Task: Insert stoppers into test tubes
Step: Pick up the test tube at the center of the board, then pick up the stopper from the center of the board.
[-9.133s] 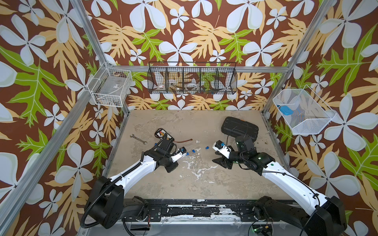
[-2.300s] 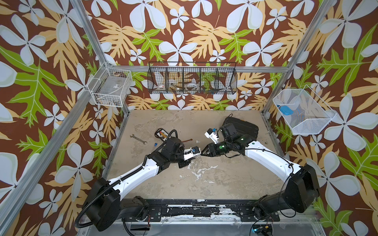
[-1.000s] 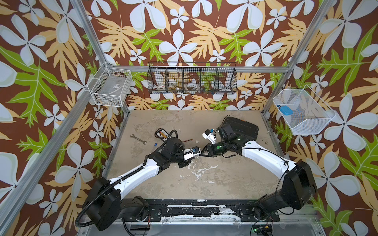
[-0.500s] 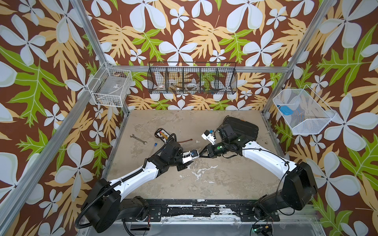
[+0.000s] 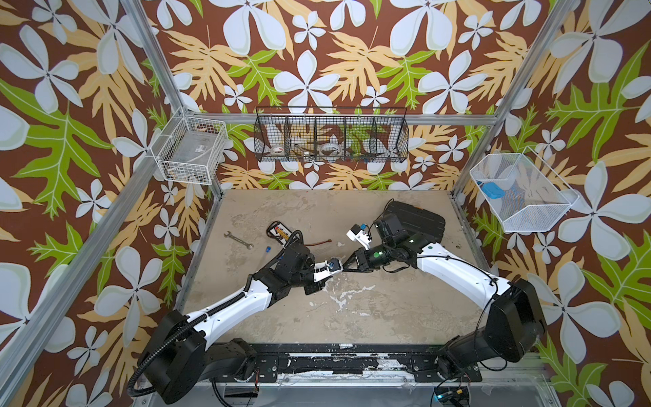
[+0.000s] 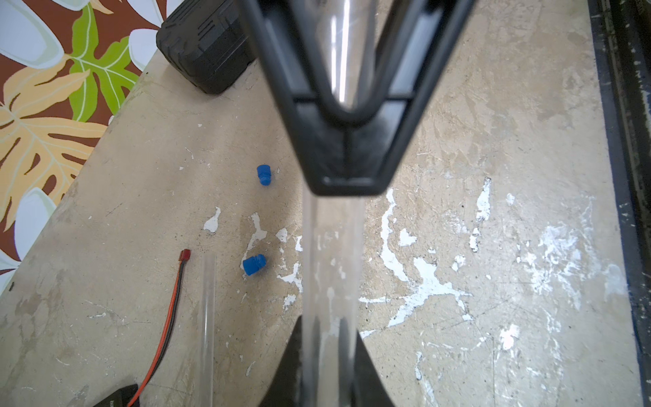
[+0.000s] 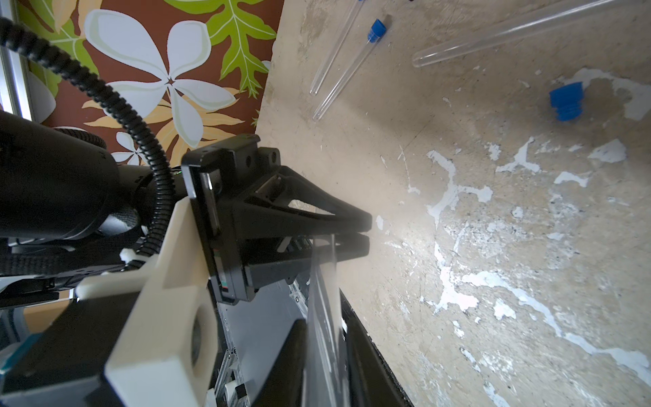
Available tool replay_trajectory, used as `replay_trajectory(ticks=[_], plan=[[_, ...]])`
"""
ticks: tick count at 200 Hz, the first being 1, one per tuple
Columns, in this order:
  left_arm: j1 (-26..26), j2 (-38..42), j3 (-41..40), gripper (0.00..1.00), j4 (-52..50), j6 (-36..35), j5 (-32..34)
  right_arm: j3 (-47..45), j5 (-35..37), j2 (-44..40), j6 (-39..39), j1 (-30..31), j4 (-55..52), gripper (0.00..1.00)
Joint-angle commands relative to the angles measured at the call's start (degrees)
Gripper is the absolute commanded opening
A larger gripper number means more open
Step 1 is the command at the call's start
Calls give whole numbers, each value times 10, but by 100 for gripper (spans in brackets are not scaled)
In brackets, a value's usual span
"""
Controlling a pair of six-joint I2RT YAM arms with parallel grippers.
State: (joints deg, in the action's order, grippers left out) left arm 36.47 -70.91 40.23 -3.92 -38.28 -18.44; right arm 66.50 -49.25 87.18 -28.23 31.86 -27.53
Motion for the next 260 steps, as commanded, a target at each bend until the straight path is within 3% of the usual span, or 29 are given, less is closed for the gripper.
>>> replay_trajectory(ticks=[1, 29, 62, 95, 140, 197, 260], plan=[[1, 4, 5, 4, 0, -6, 0, 9, -1, -1, 8, -1, -1, 34], [1, 9, 2, 0, 0, 5, 9, 17, 4, -21, 7, -22, 16, 47], [1, 3, -1, 0, 11, 42, 31, 18, 71, -58, 66, -60, 16, 51], [-5, -9, -4, 0, 39, 106, 74, -30, 200, -90, 221, -65, 53, 49], [-63, 0, -8, 0, 69, 198, 71, -89, 238, -94, 396, -63, 150, 50], [-77, 2, -10, 0, 73, 197, 43, -96, 294, -35, 801, -72, 74, 59], [-77, -7, -10, 0, 62, 185, 28, 0, 305, 125, 883, -81, 39, 55]])
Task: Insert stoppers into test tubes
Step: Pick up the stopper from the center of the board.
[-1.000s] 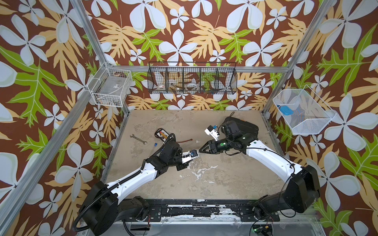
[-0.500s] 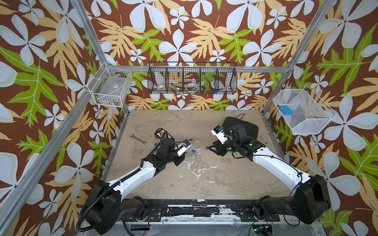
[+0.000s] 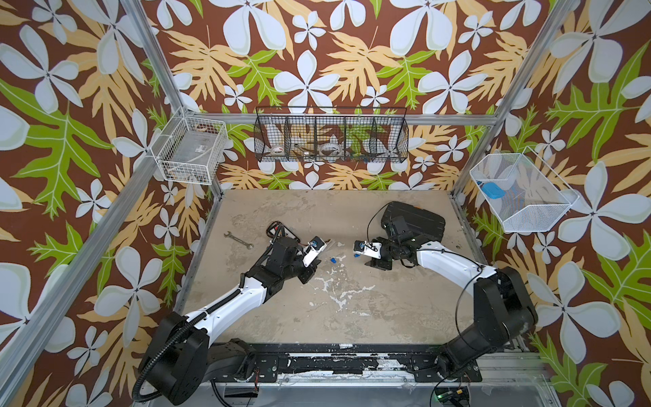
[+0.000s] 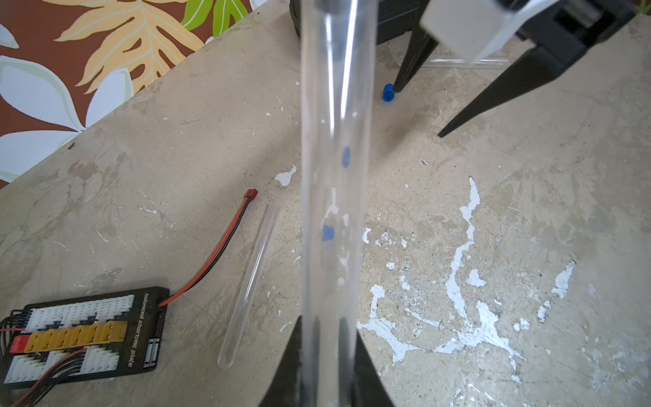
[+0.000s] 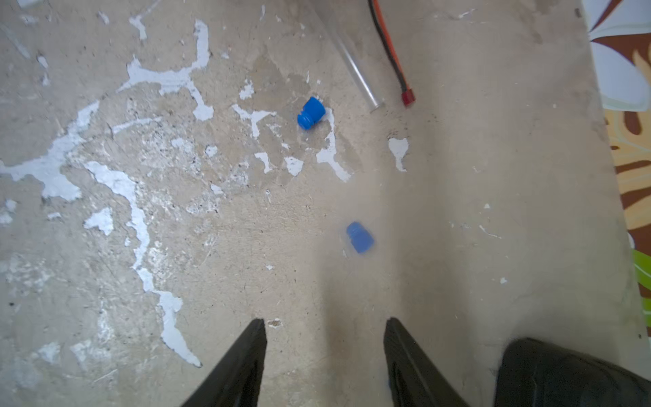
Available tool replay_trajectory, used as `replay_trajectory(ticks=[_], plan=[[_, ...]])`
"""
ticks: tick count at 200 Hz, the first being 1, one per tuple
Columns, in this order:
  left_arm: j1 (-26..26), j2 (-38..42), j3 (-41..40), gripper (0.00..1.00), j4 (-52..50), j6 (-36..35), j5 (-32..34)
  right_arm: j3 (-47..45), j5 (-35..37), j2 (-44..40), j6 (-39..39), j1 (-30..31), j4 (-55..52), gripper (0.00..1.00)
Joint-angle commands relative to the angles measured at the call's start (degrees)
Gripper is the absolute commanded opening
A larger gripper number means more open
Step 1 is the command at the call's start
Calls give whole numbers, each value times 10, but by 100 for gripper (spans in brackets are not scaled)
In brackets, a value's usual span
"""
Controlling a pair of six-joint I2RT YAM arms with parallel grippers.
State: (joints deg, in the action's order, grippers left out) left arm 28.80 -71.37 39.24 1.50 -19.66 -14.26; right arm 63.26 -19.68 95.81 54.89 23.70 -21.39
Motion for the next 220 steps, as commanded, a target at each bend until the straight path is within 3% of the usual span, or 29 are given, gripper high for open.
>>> replay_trajectory(ticks=[1, 93, 220], plan=[[-1, -2, 0, 0, 7, -1, -14, 34, 9, 41, 52, 1, -23, 55], [-1, -16, 16, 0, -1, 16, -20, 146, -4, 177, 53, -1, -62, 52], [-1, -40, 32, 0, -15, 11, -17, 189, -23, 226, 49, -5, -99, 39]])
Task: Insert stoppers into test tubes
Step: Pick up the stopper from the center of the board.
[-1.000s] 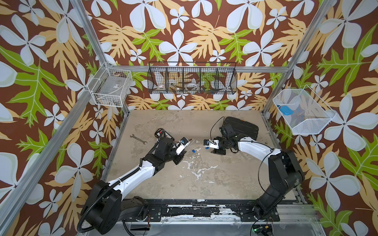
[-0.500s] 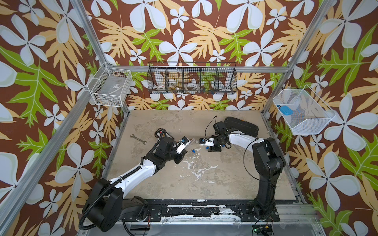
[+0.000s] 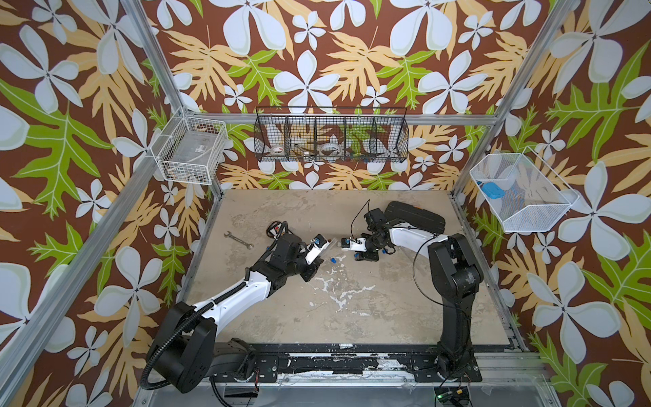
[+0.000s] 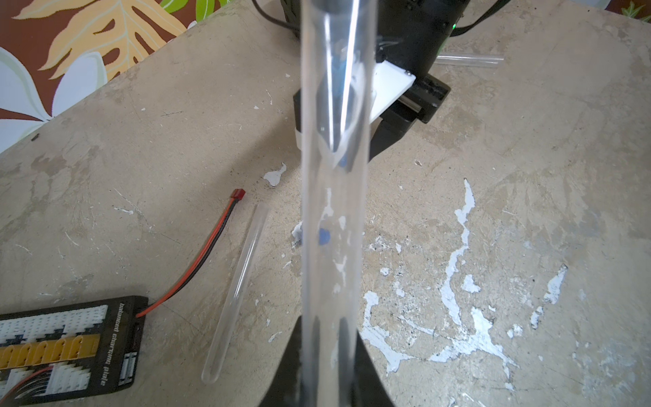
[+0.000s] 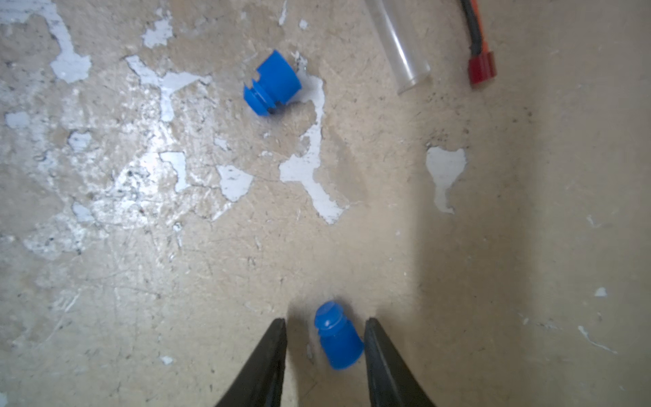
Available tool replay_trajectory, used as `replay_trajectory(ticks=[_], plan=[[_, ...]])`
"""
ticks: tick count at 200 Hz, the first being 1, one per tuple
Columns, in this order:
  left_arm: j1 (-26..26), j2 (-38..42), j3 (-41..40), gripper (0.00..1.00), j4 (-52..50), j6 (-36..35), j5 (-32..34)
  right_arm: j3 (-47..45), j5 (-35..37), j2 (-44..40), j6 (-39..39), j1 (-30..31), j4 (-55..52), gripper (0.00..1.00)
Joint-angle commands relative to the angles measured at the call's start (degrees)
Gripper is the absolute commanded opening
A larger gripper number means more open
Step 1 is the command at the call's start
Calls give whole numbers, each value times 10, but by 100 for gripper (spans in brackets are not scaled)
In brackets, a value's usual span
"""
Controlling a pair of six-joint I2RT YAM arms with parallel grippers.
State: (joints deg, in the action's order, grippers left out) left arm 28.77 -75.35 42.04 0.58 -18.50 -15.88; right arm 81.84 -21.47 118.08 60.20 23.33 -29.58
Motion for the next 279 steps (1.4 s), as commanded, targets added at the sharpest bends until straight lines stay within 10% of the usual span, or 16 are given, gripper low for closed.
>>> replay_trajectory(ticks=[1, 279], plan=[[0, 0, 4, 0, -6, -1, -1, 3, -5, 3, -4, -2, -17, 39], [0, 26, -15, 0, -5, -14, 19, -28, -32, -87, -46, -1, 0, 17]])
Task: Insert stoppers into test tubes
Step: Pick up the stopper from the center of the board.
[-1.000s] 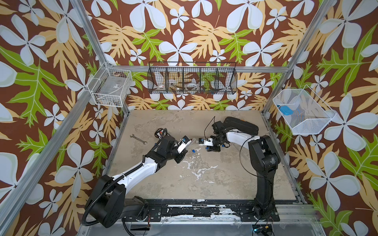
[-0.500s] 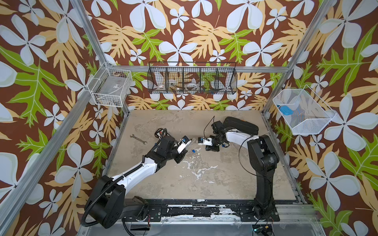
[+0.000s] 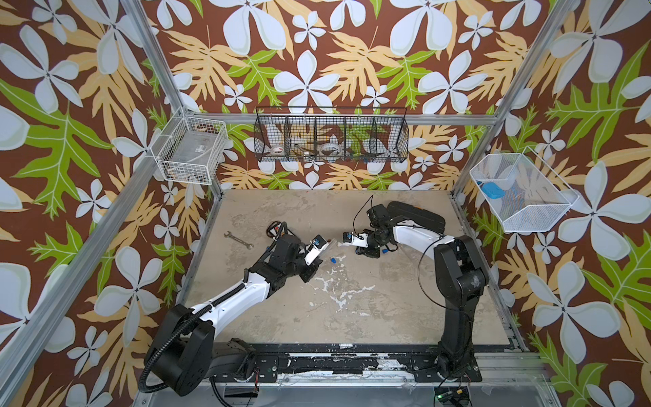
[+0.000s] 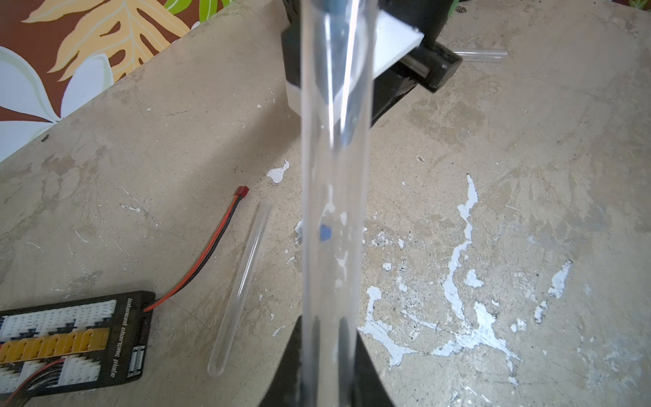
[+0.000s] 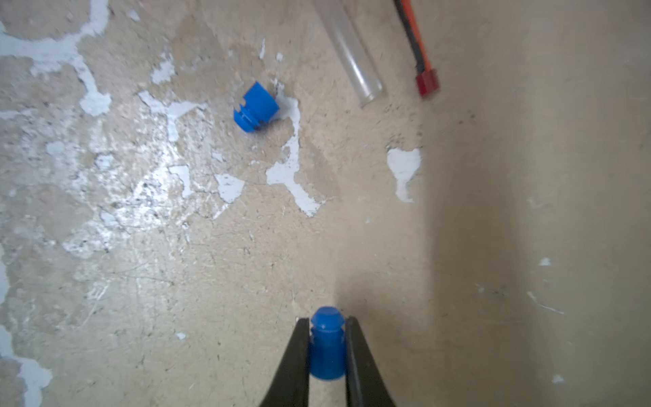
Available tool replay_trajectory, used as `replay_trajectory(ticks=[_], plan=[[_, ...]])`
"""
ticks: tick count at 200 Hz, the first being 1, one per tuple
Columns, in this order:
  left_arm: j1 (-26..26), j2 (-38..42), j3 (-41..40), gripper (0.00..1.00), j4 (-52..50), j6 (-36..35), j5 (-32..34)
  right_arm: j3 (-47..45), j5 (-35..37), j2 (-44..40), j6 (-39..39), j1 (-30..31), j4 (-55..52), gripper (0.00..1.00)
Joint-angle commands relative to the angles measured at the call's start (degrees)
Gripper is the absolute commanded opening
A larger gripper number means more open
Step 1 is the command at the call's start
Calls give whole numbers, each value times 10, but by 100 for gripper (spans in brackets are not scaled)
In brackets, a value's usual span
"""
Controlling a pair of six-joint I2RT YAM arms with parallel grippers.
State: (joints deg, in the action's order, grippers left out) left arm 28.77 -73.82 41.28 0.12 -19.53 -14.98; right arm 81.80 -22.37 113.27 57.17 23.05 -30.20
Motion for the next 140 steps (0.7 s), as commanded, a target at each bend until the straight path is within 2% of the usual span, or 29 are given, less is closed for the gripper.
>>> replay_trajectory(ticks=[1, 32, 68, 107, 140], plan=[[0, 12, -8, 0, 0, -3, 11, -30, -24, -41, -16, 2, 7, 17], [0, 30, -28, 0, 10, 4, 18, -135, -32, -140, -27, 19, 44, 19], [0, 51, -55, 0, 25, 15, 27, -230, -25, -222, -54, 73, 43, 19], [-1, 67, -74, 0, 35, 21, 37, -287, -33, -243, -97, 132, 46, 19], [-1, 78, -84, 0, 35, 21, 43, -312, -48, -234, -113, 136, 76, 20]])
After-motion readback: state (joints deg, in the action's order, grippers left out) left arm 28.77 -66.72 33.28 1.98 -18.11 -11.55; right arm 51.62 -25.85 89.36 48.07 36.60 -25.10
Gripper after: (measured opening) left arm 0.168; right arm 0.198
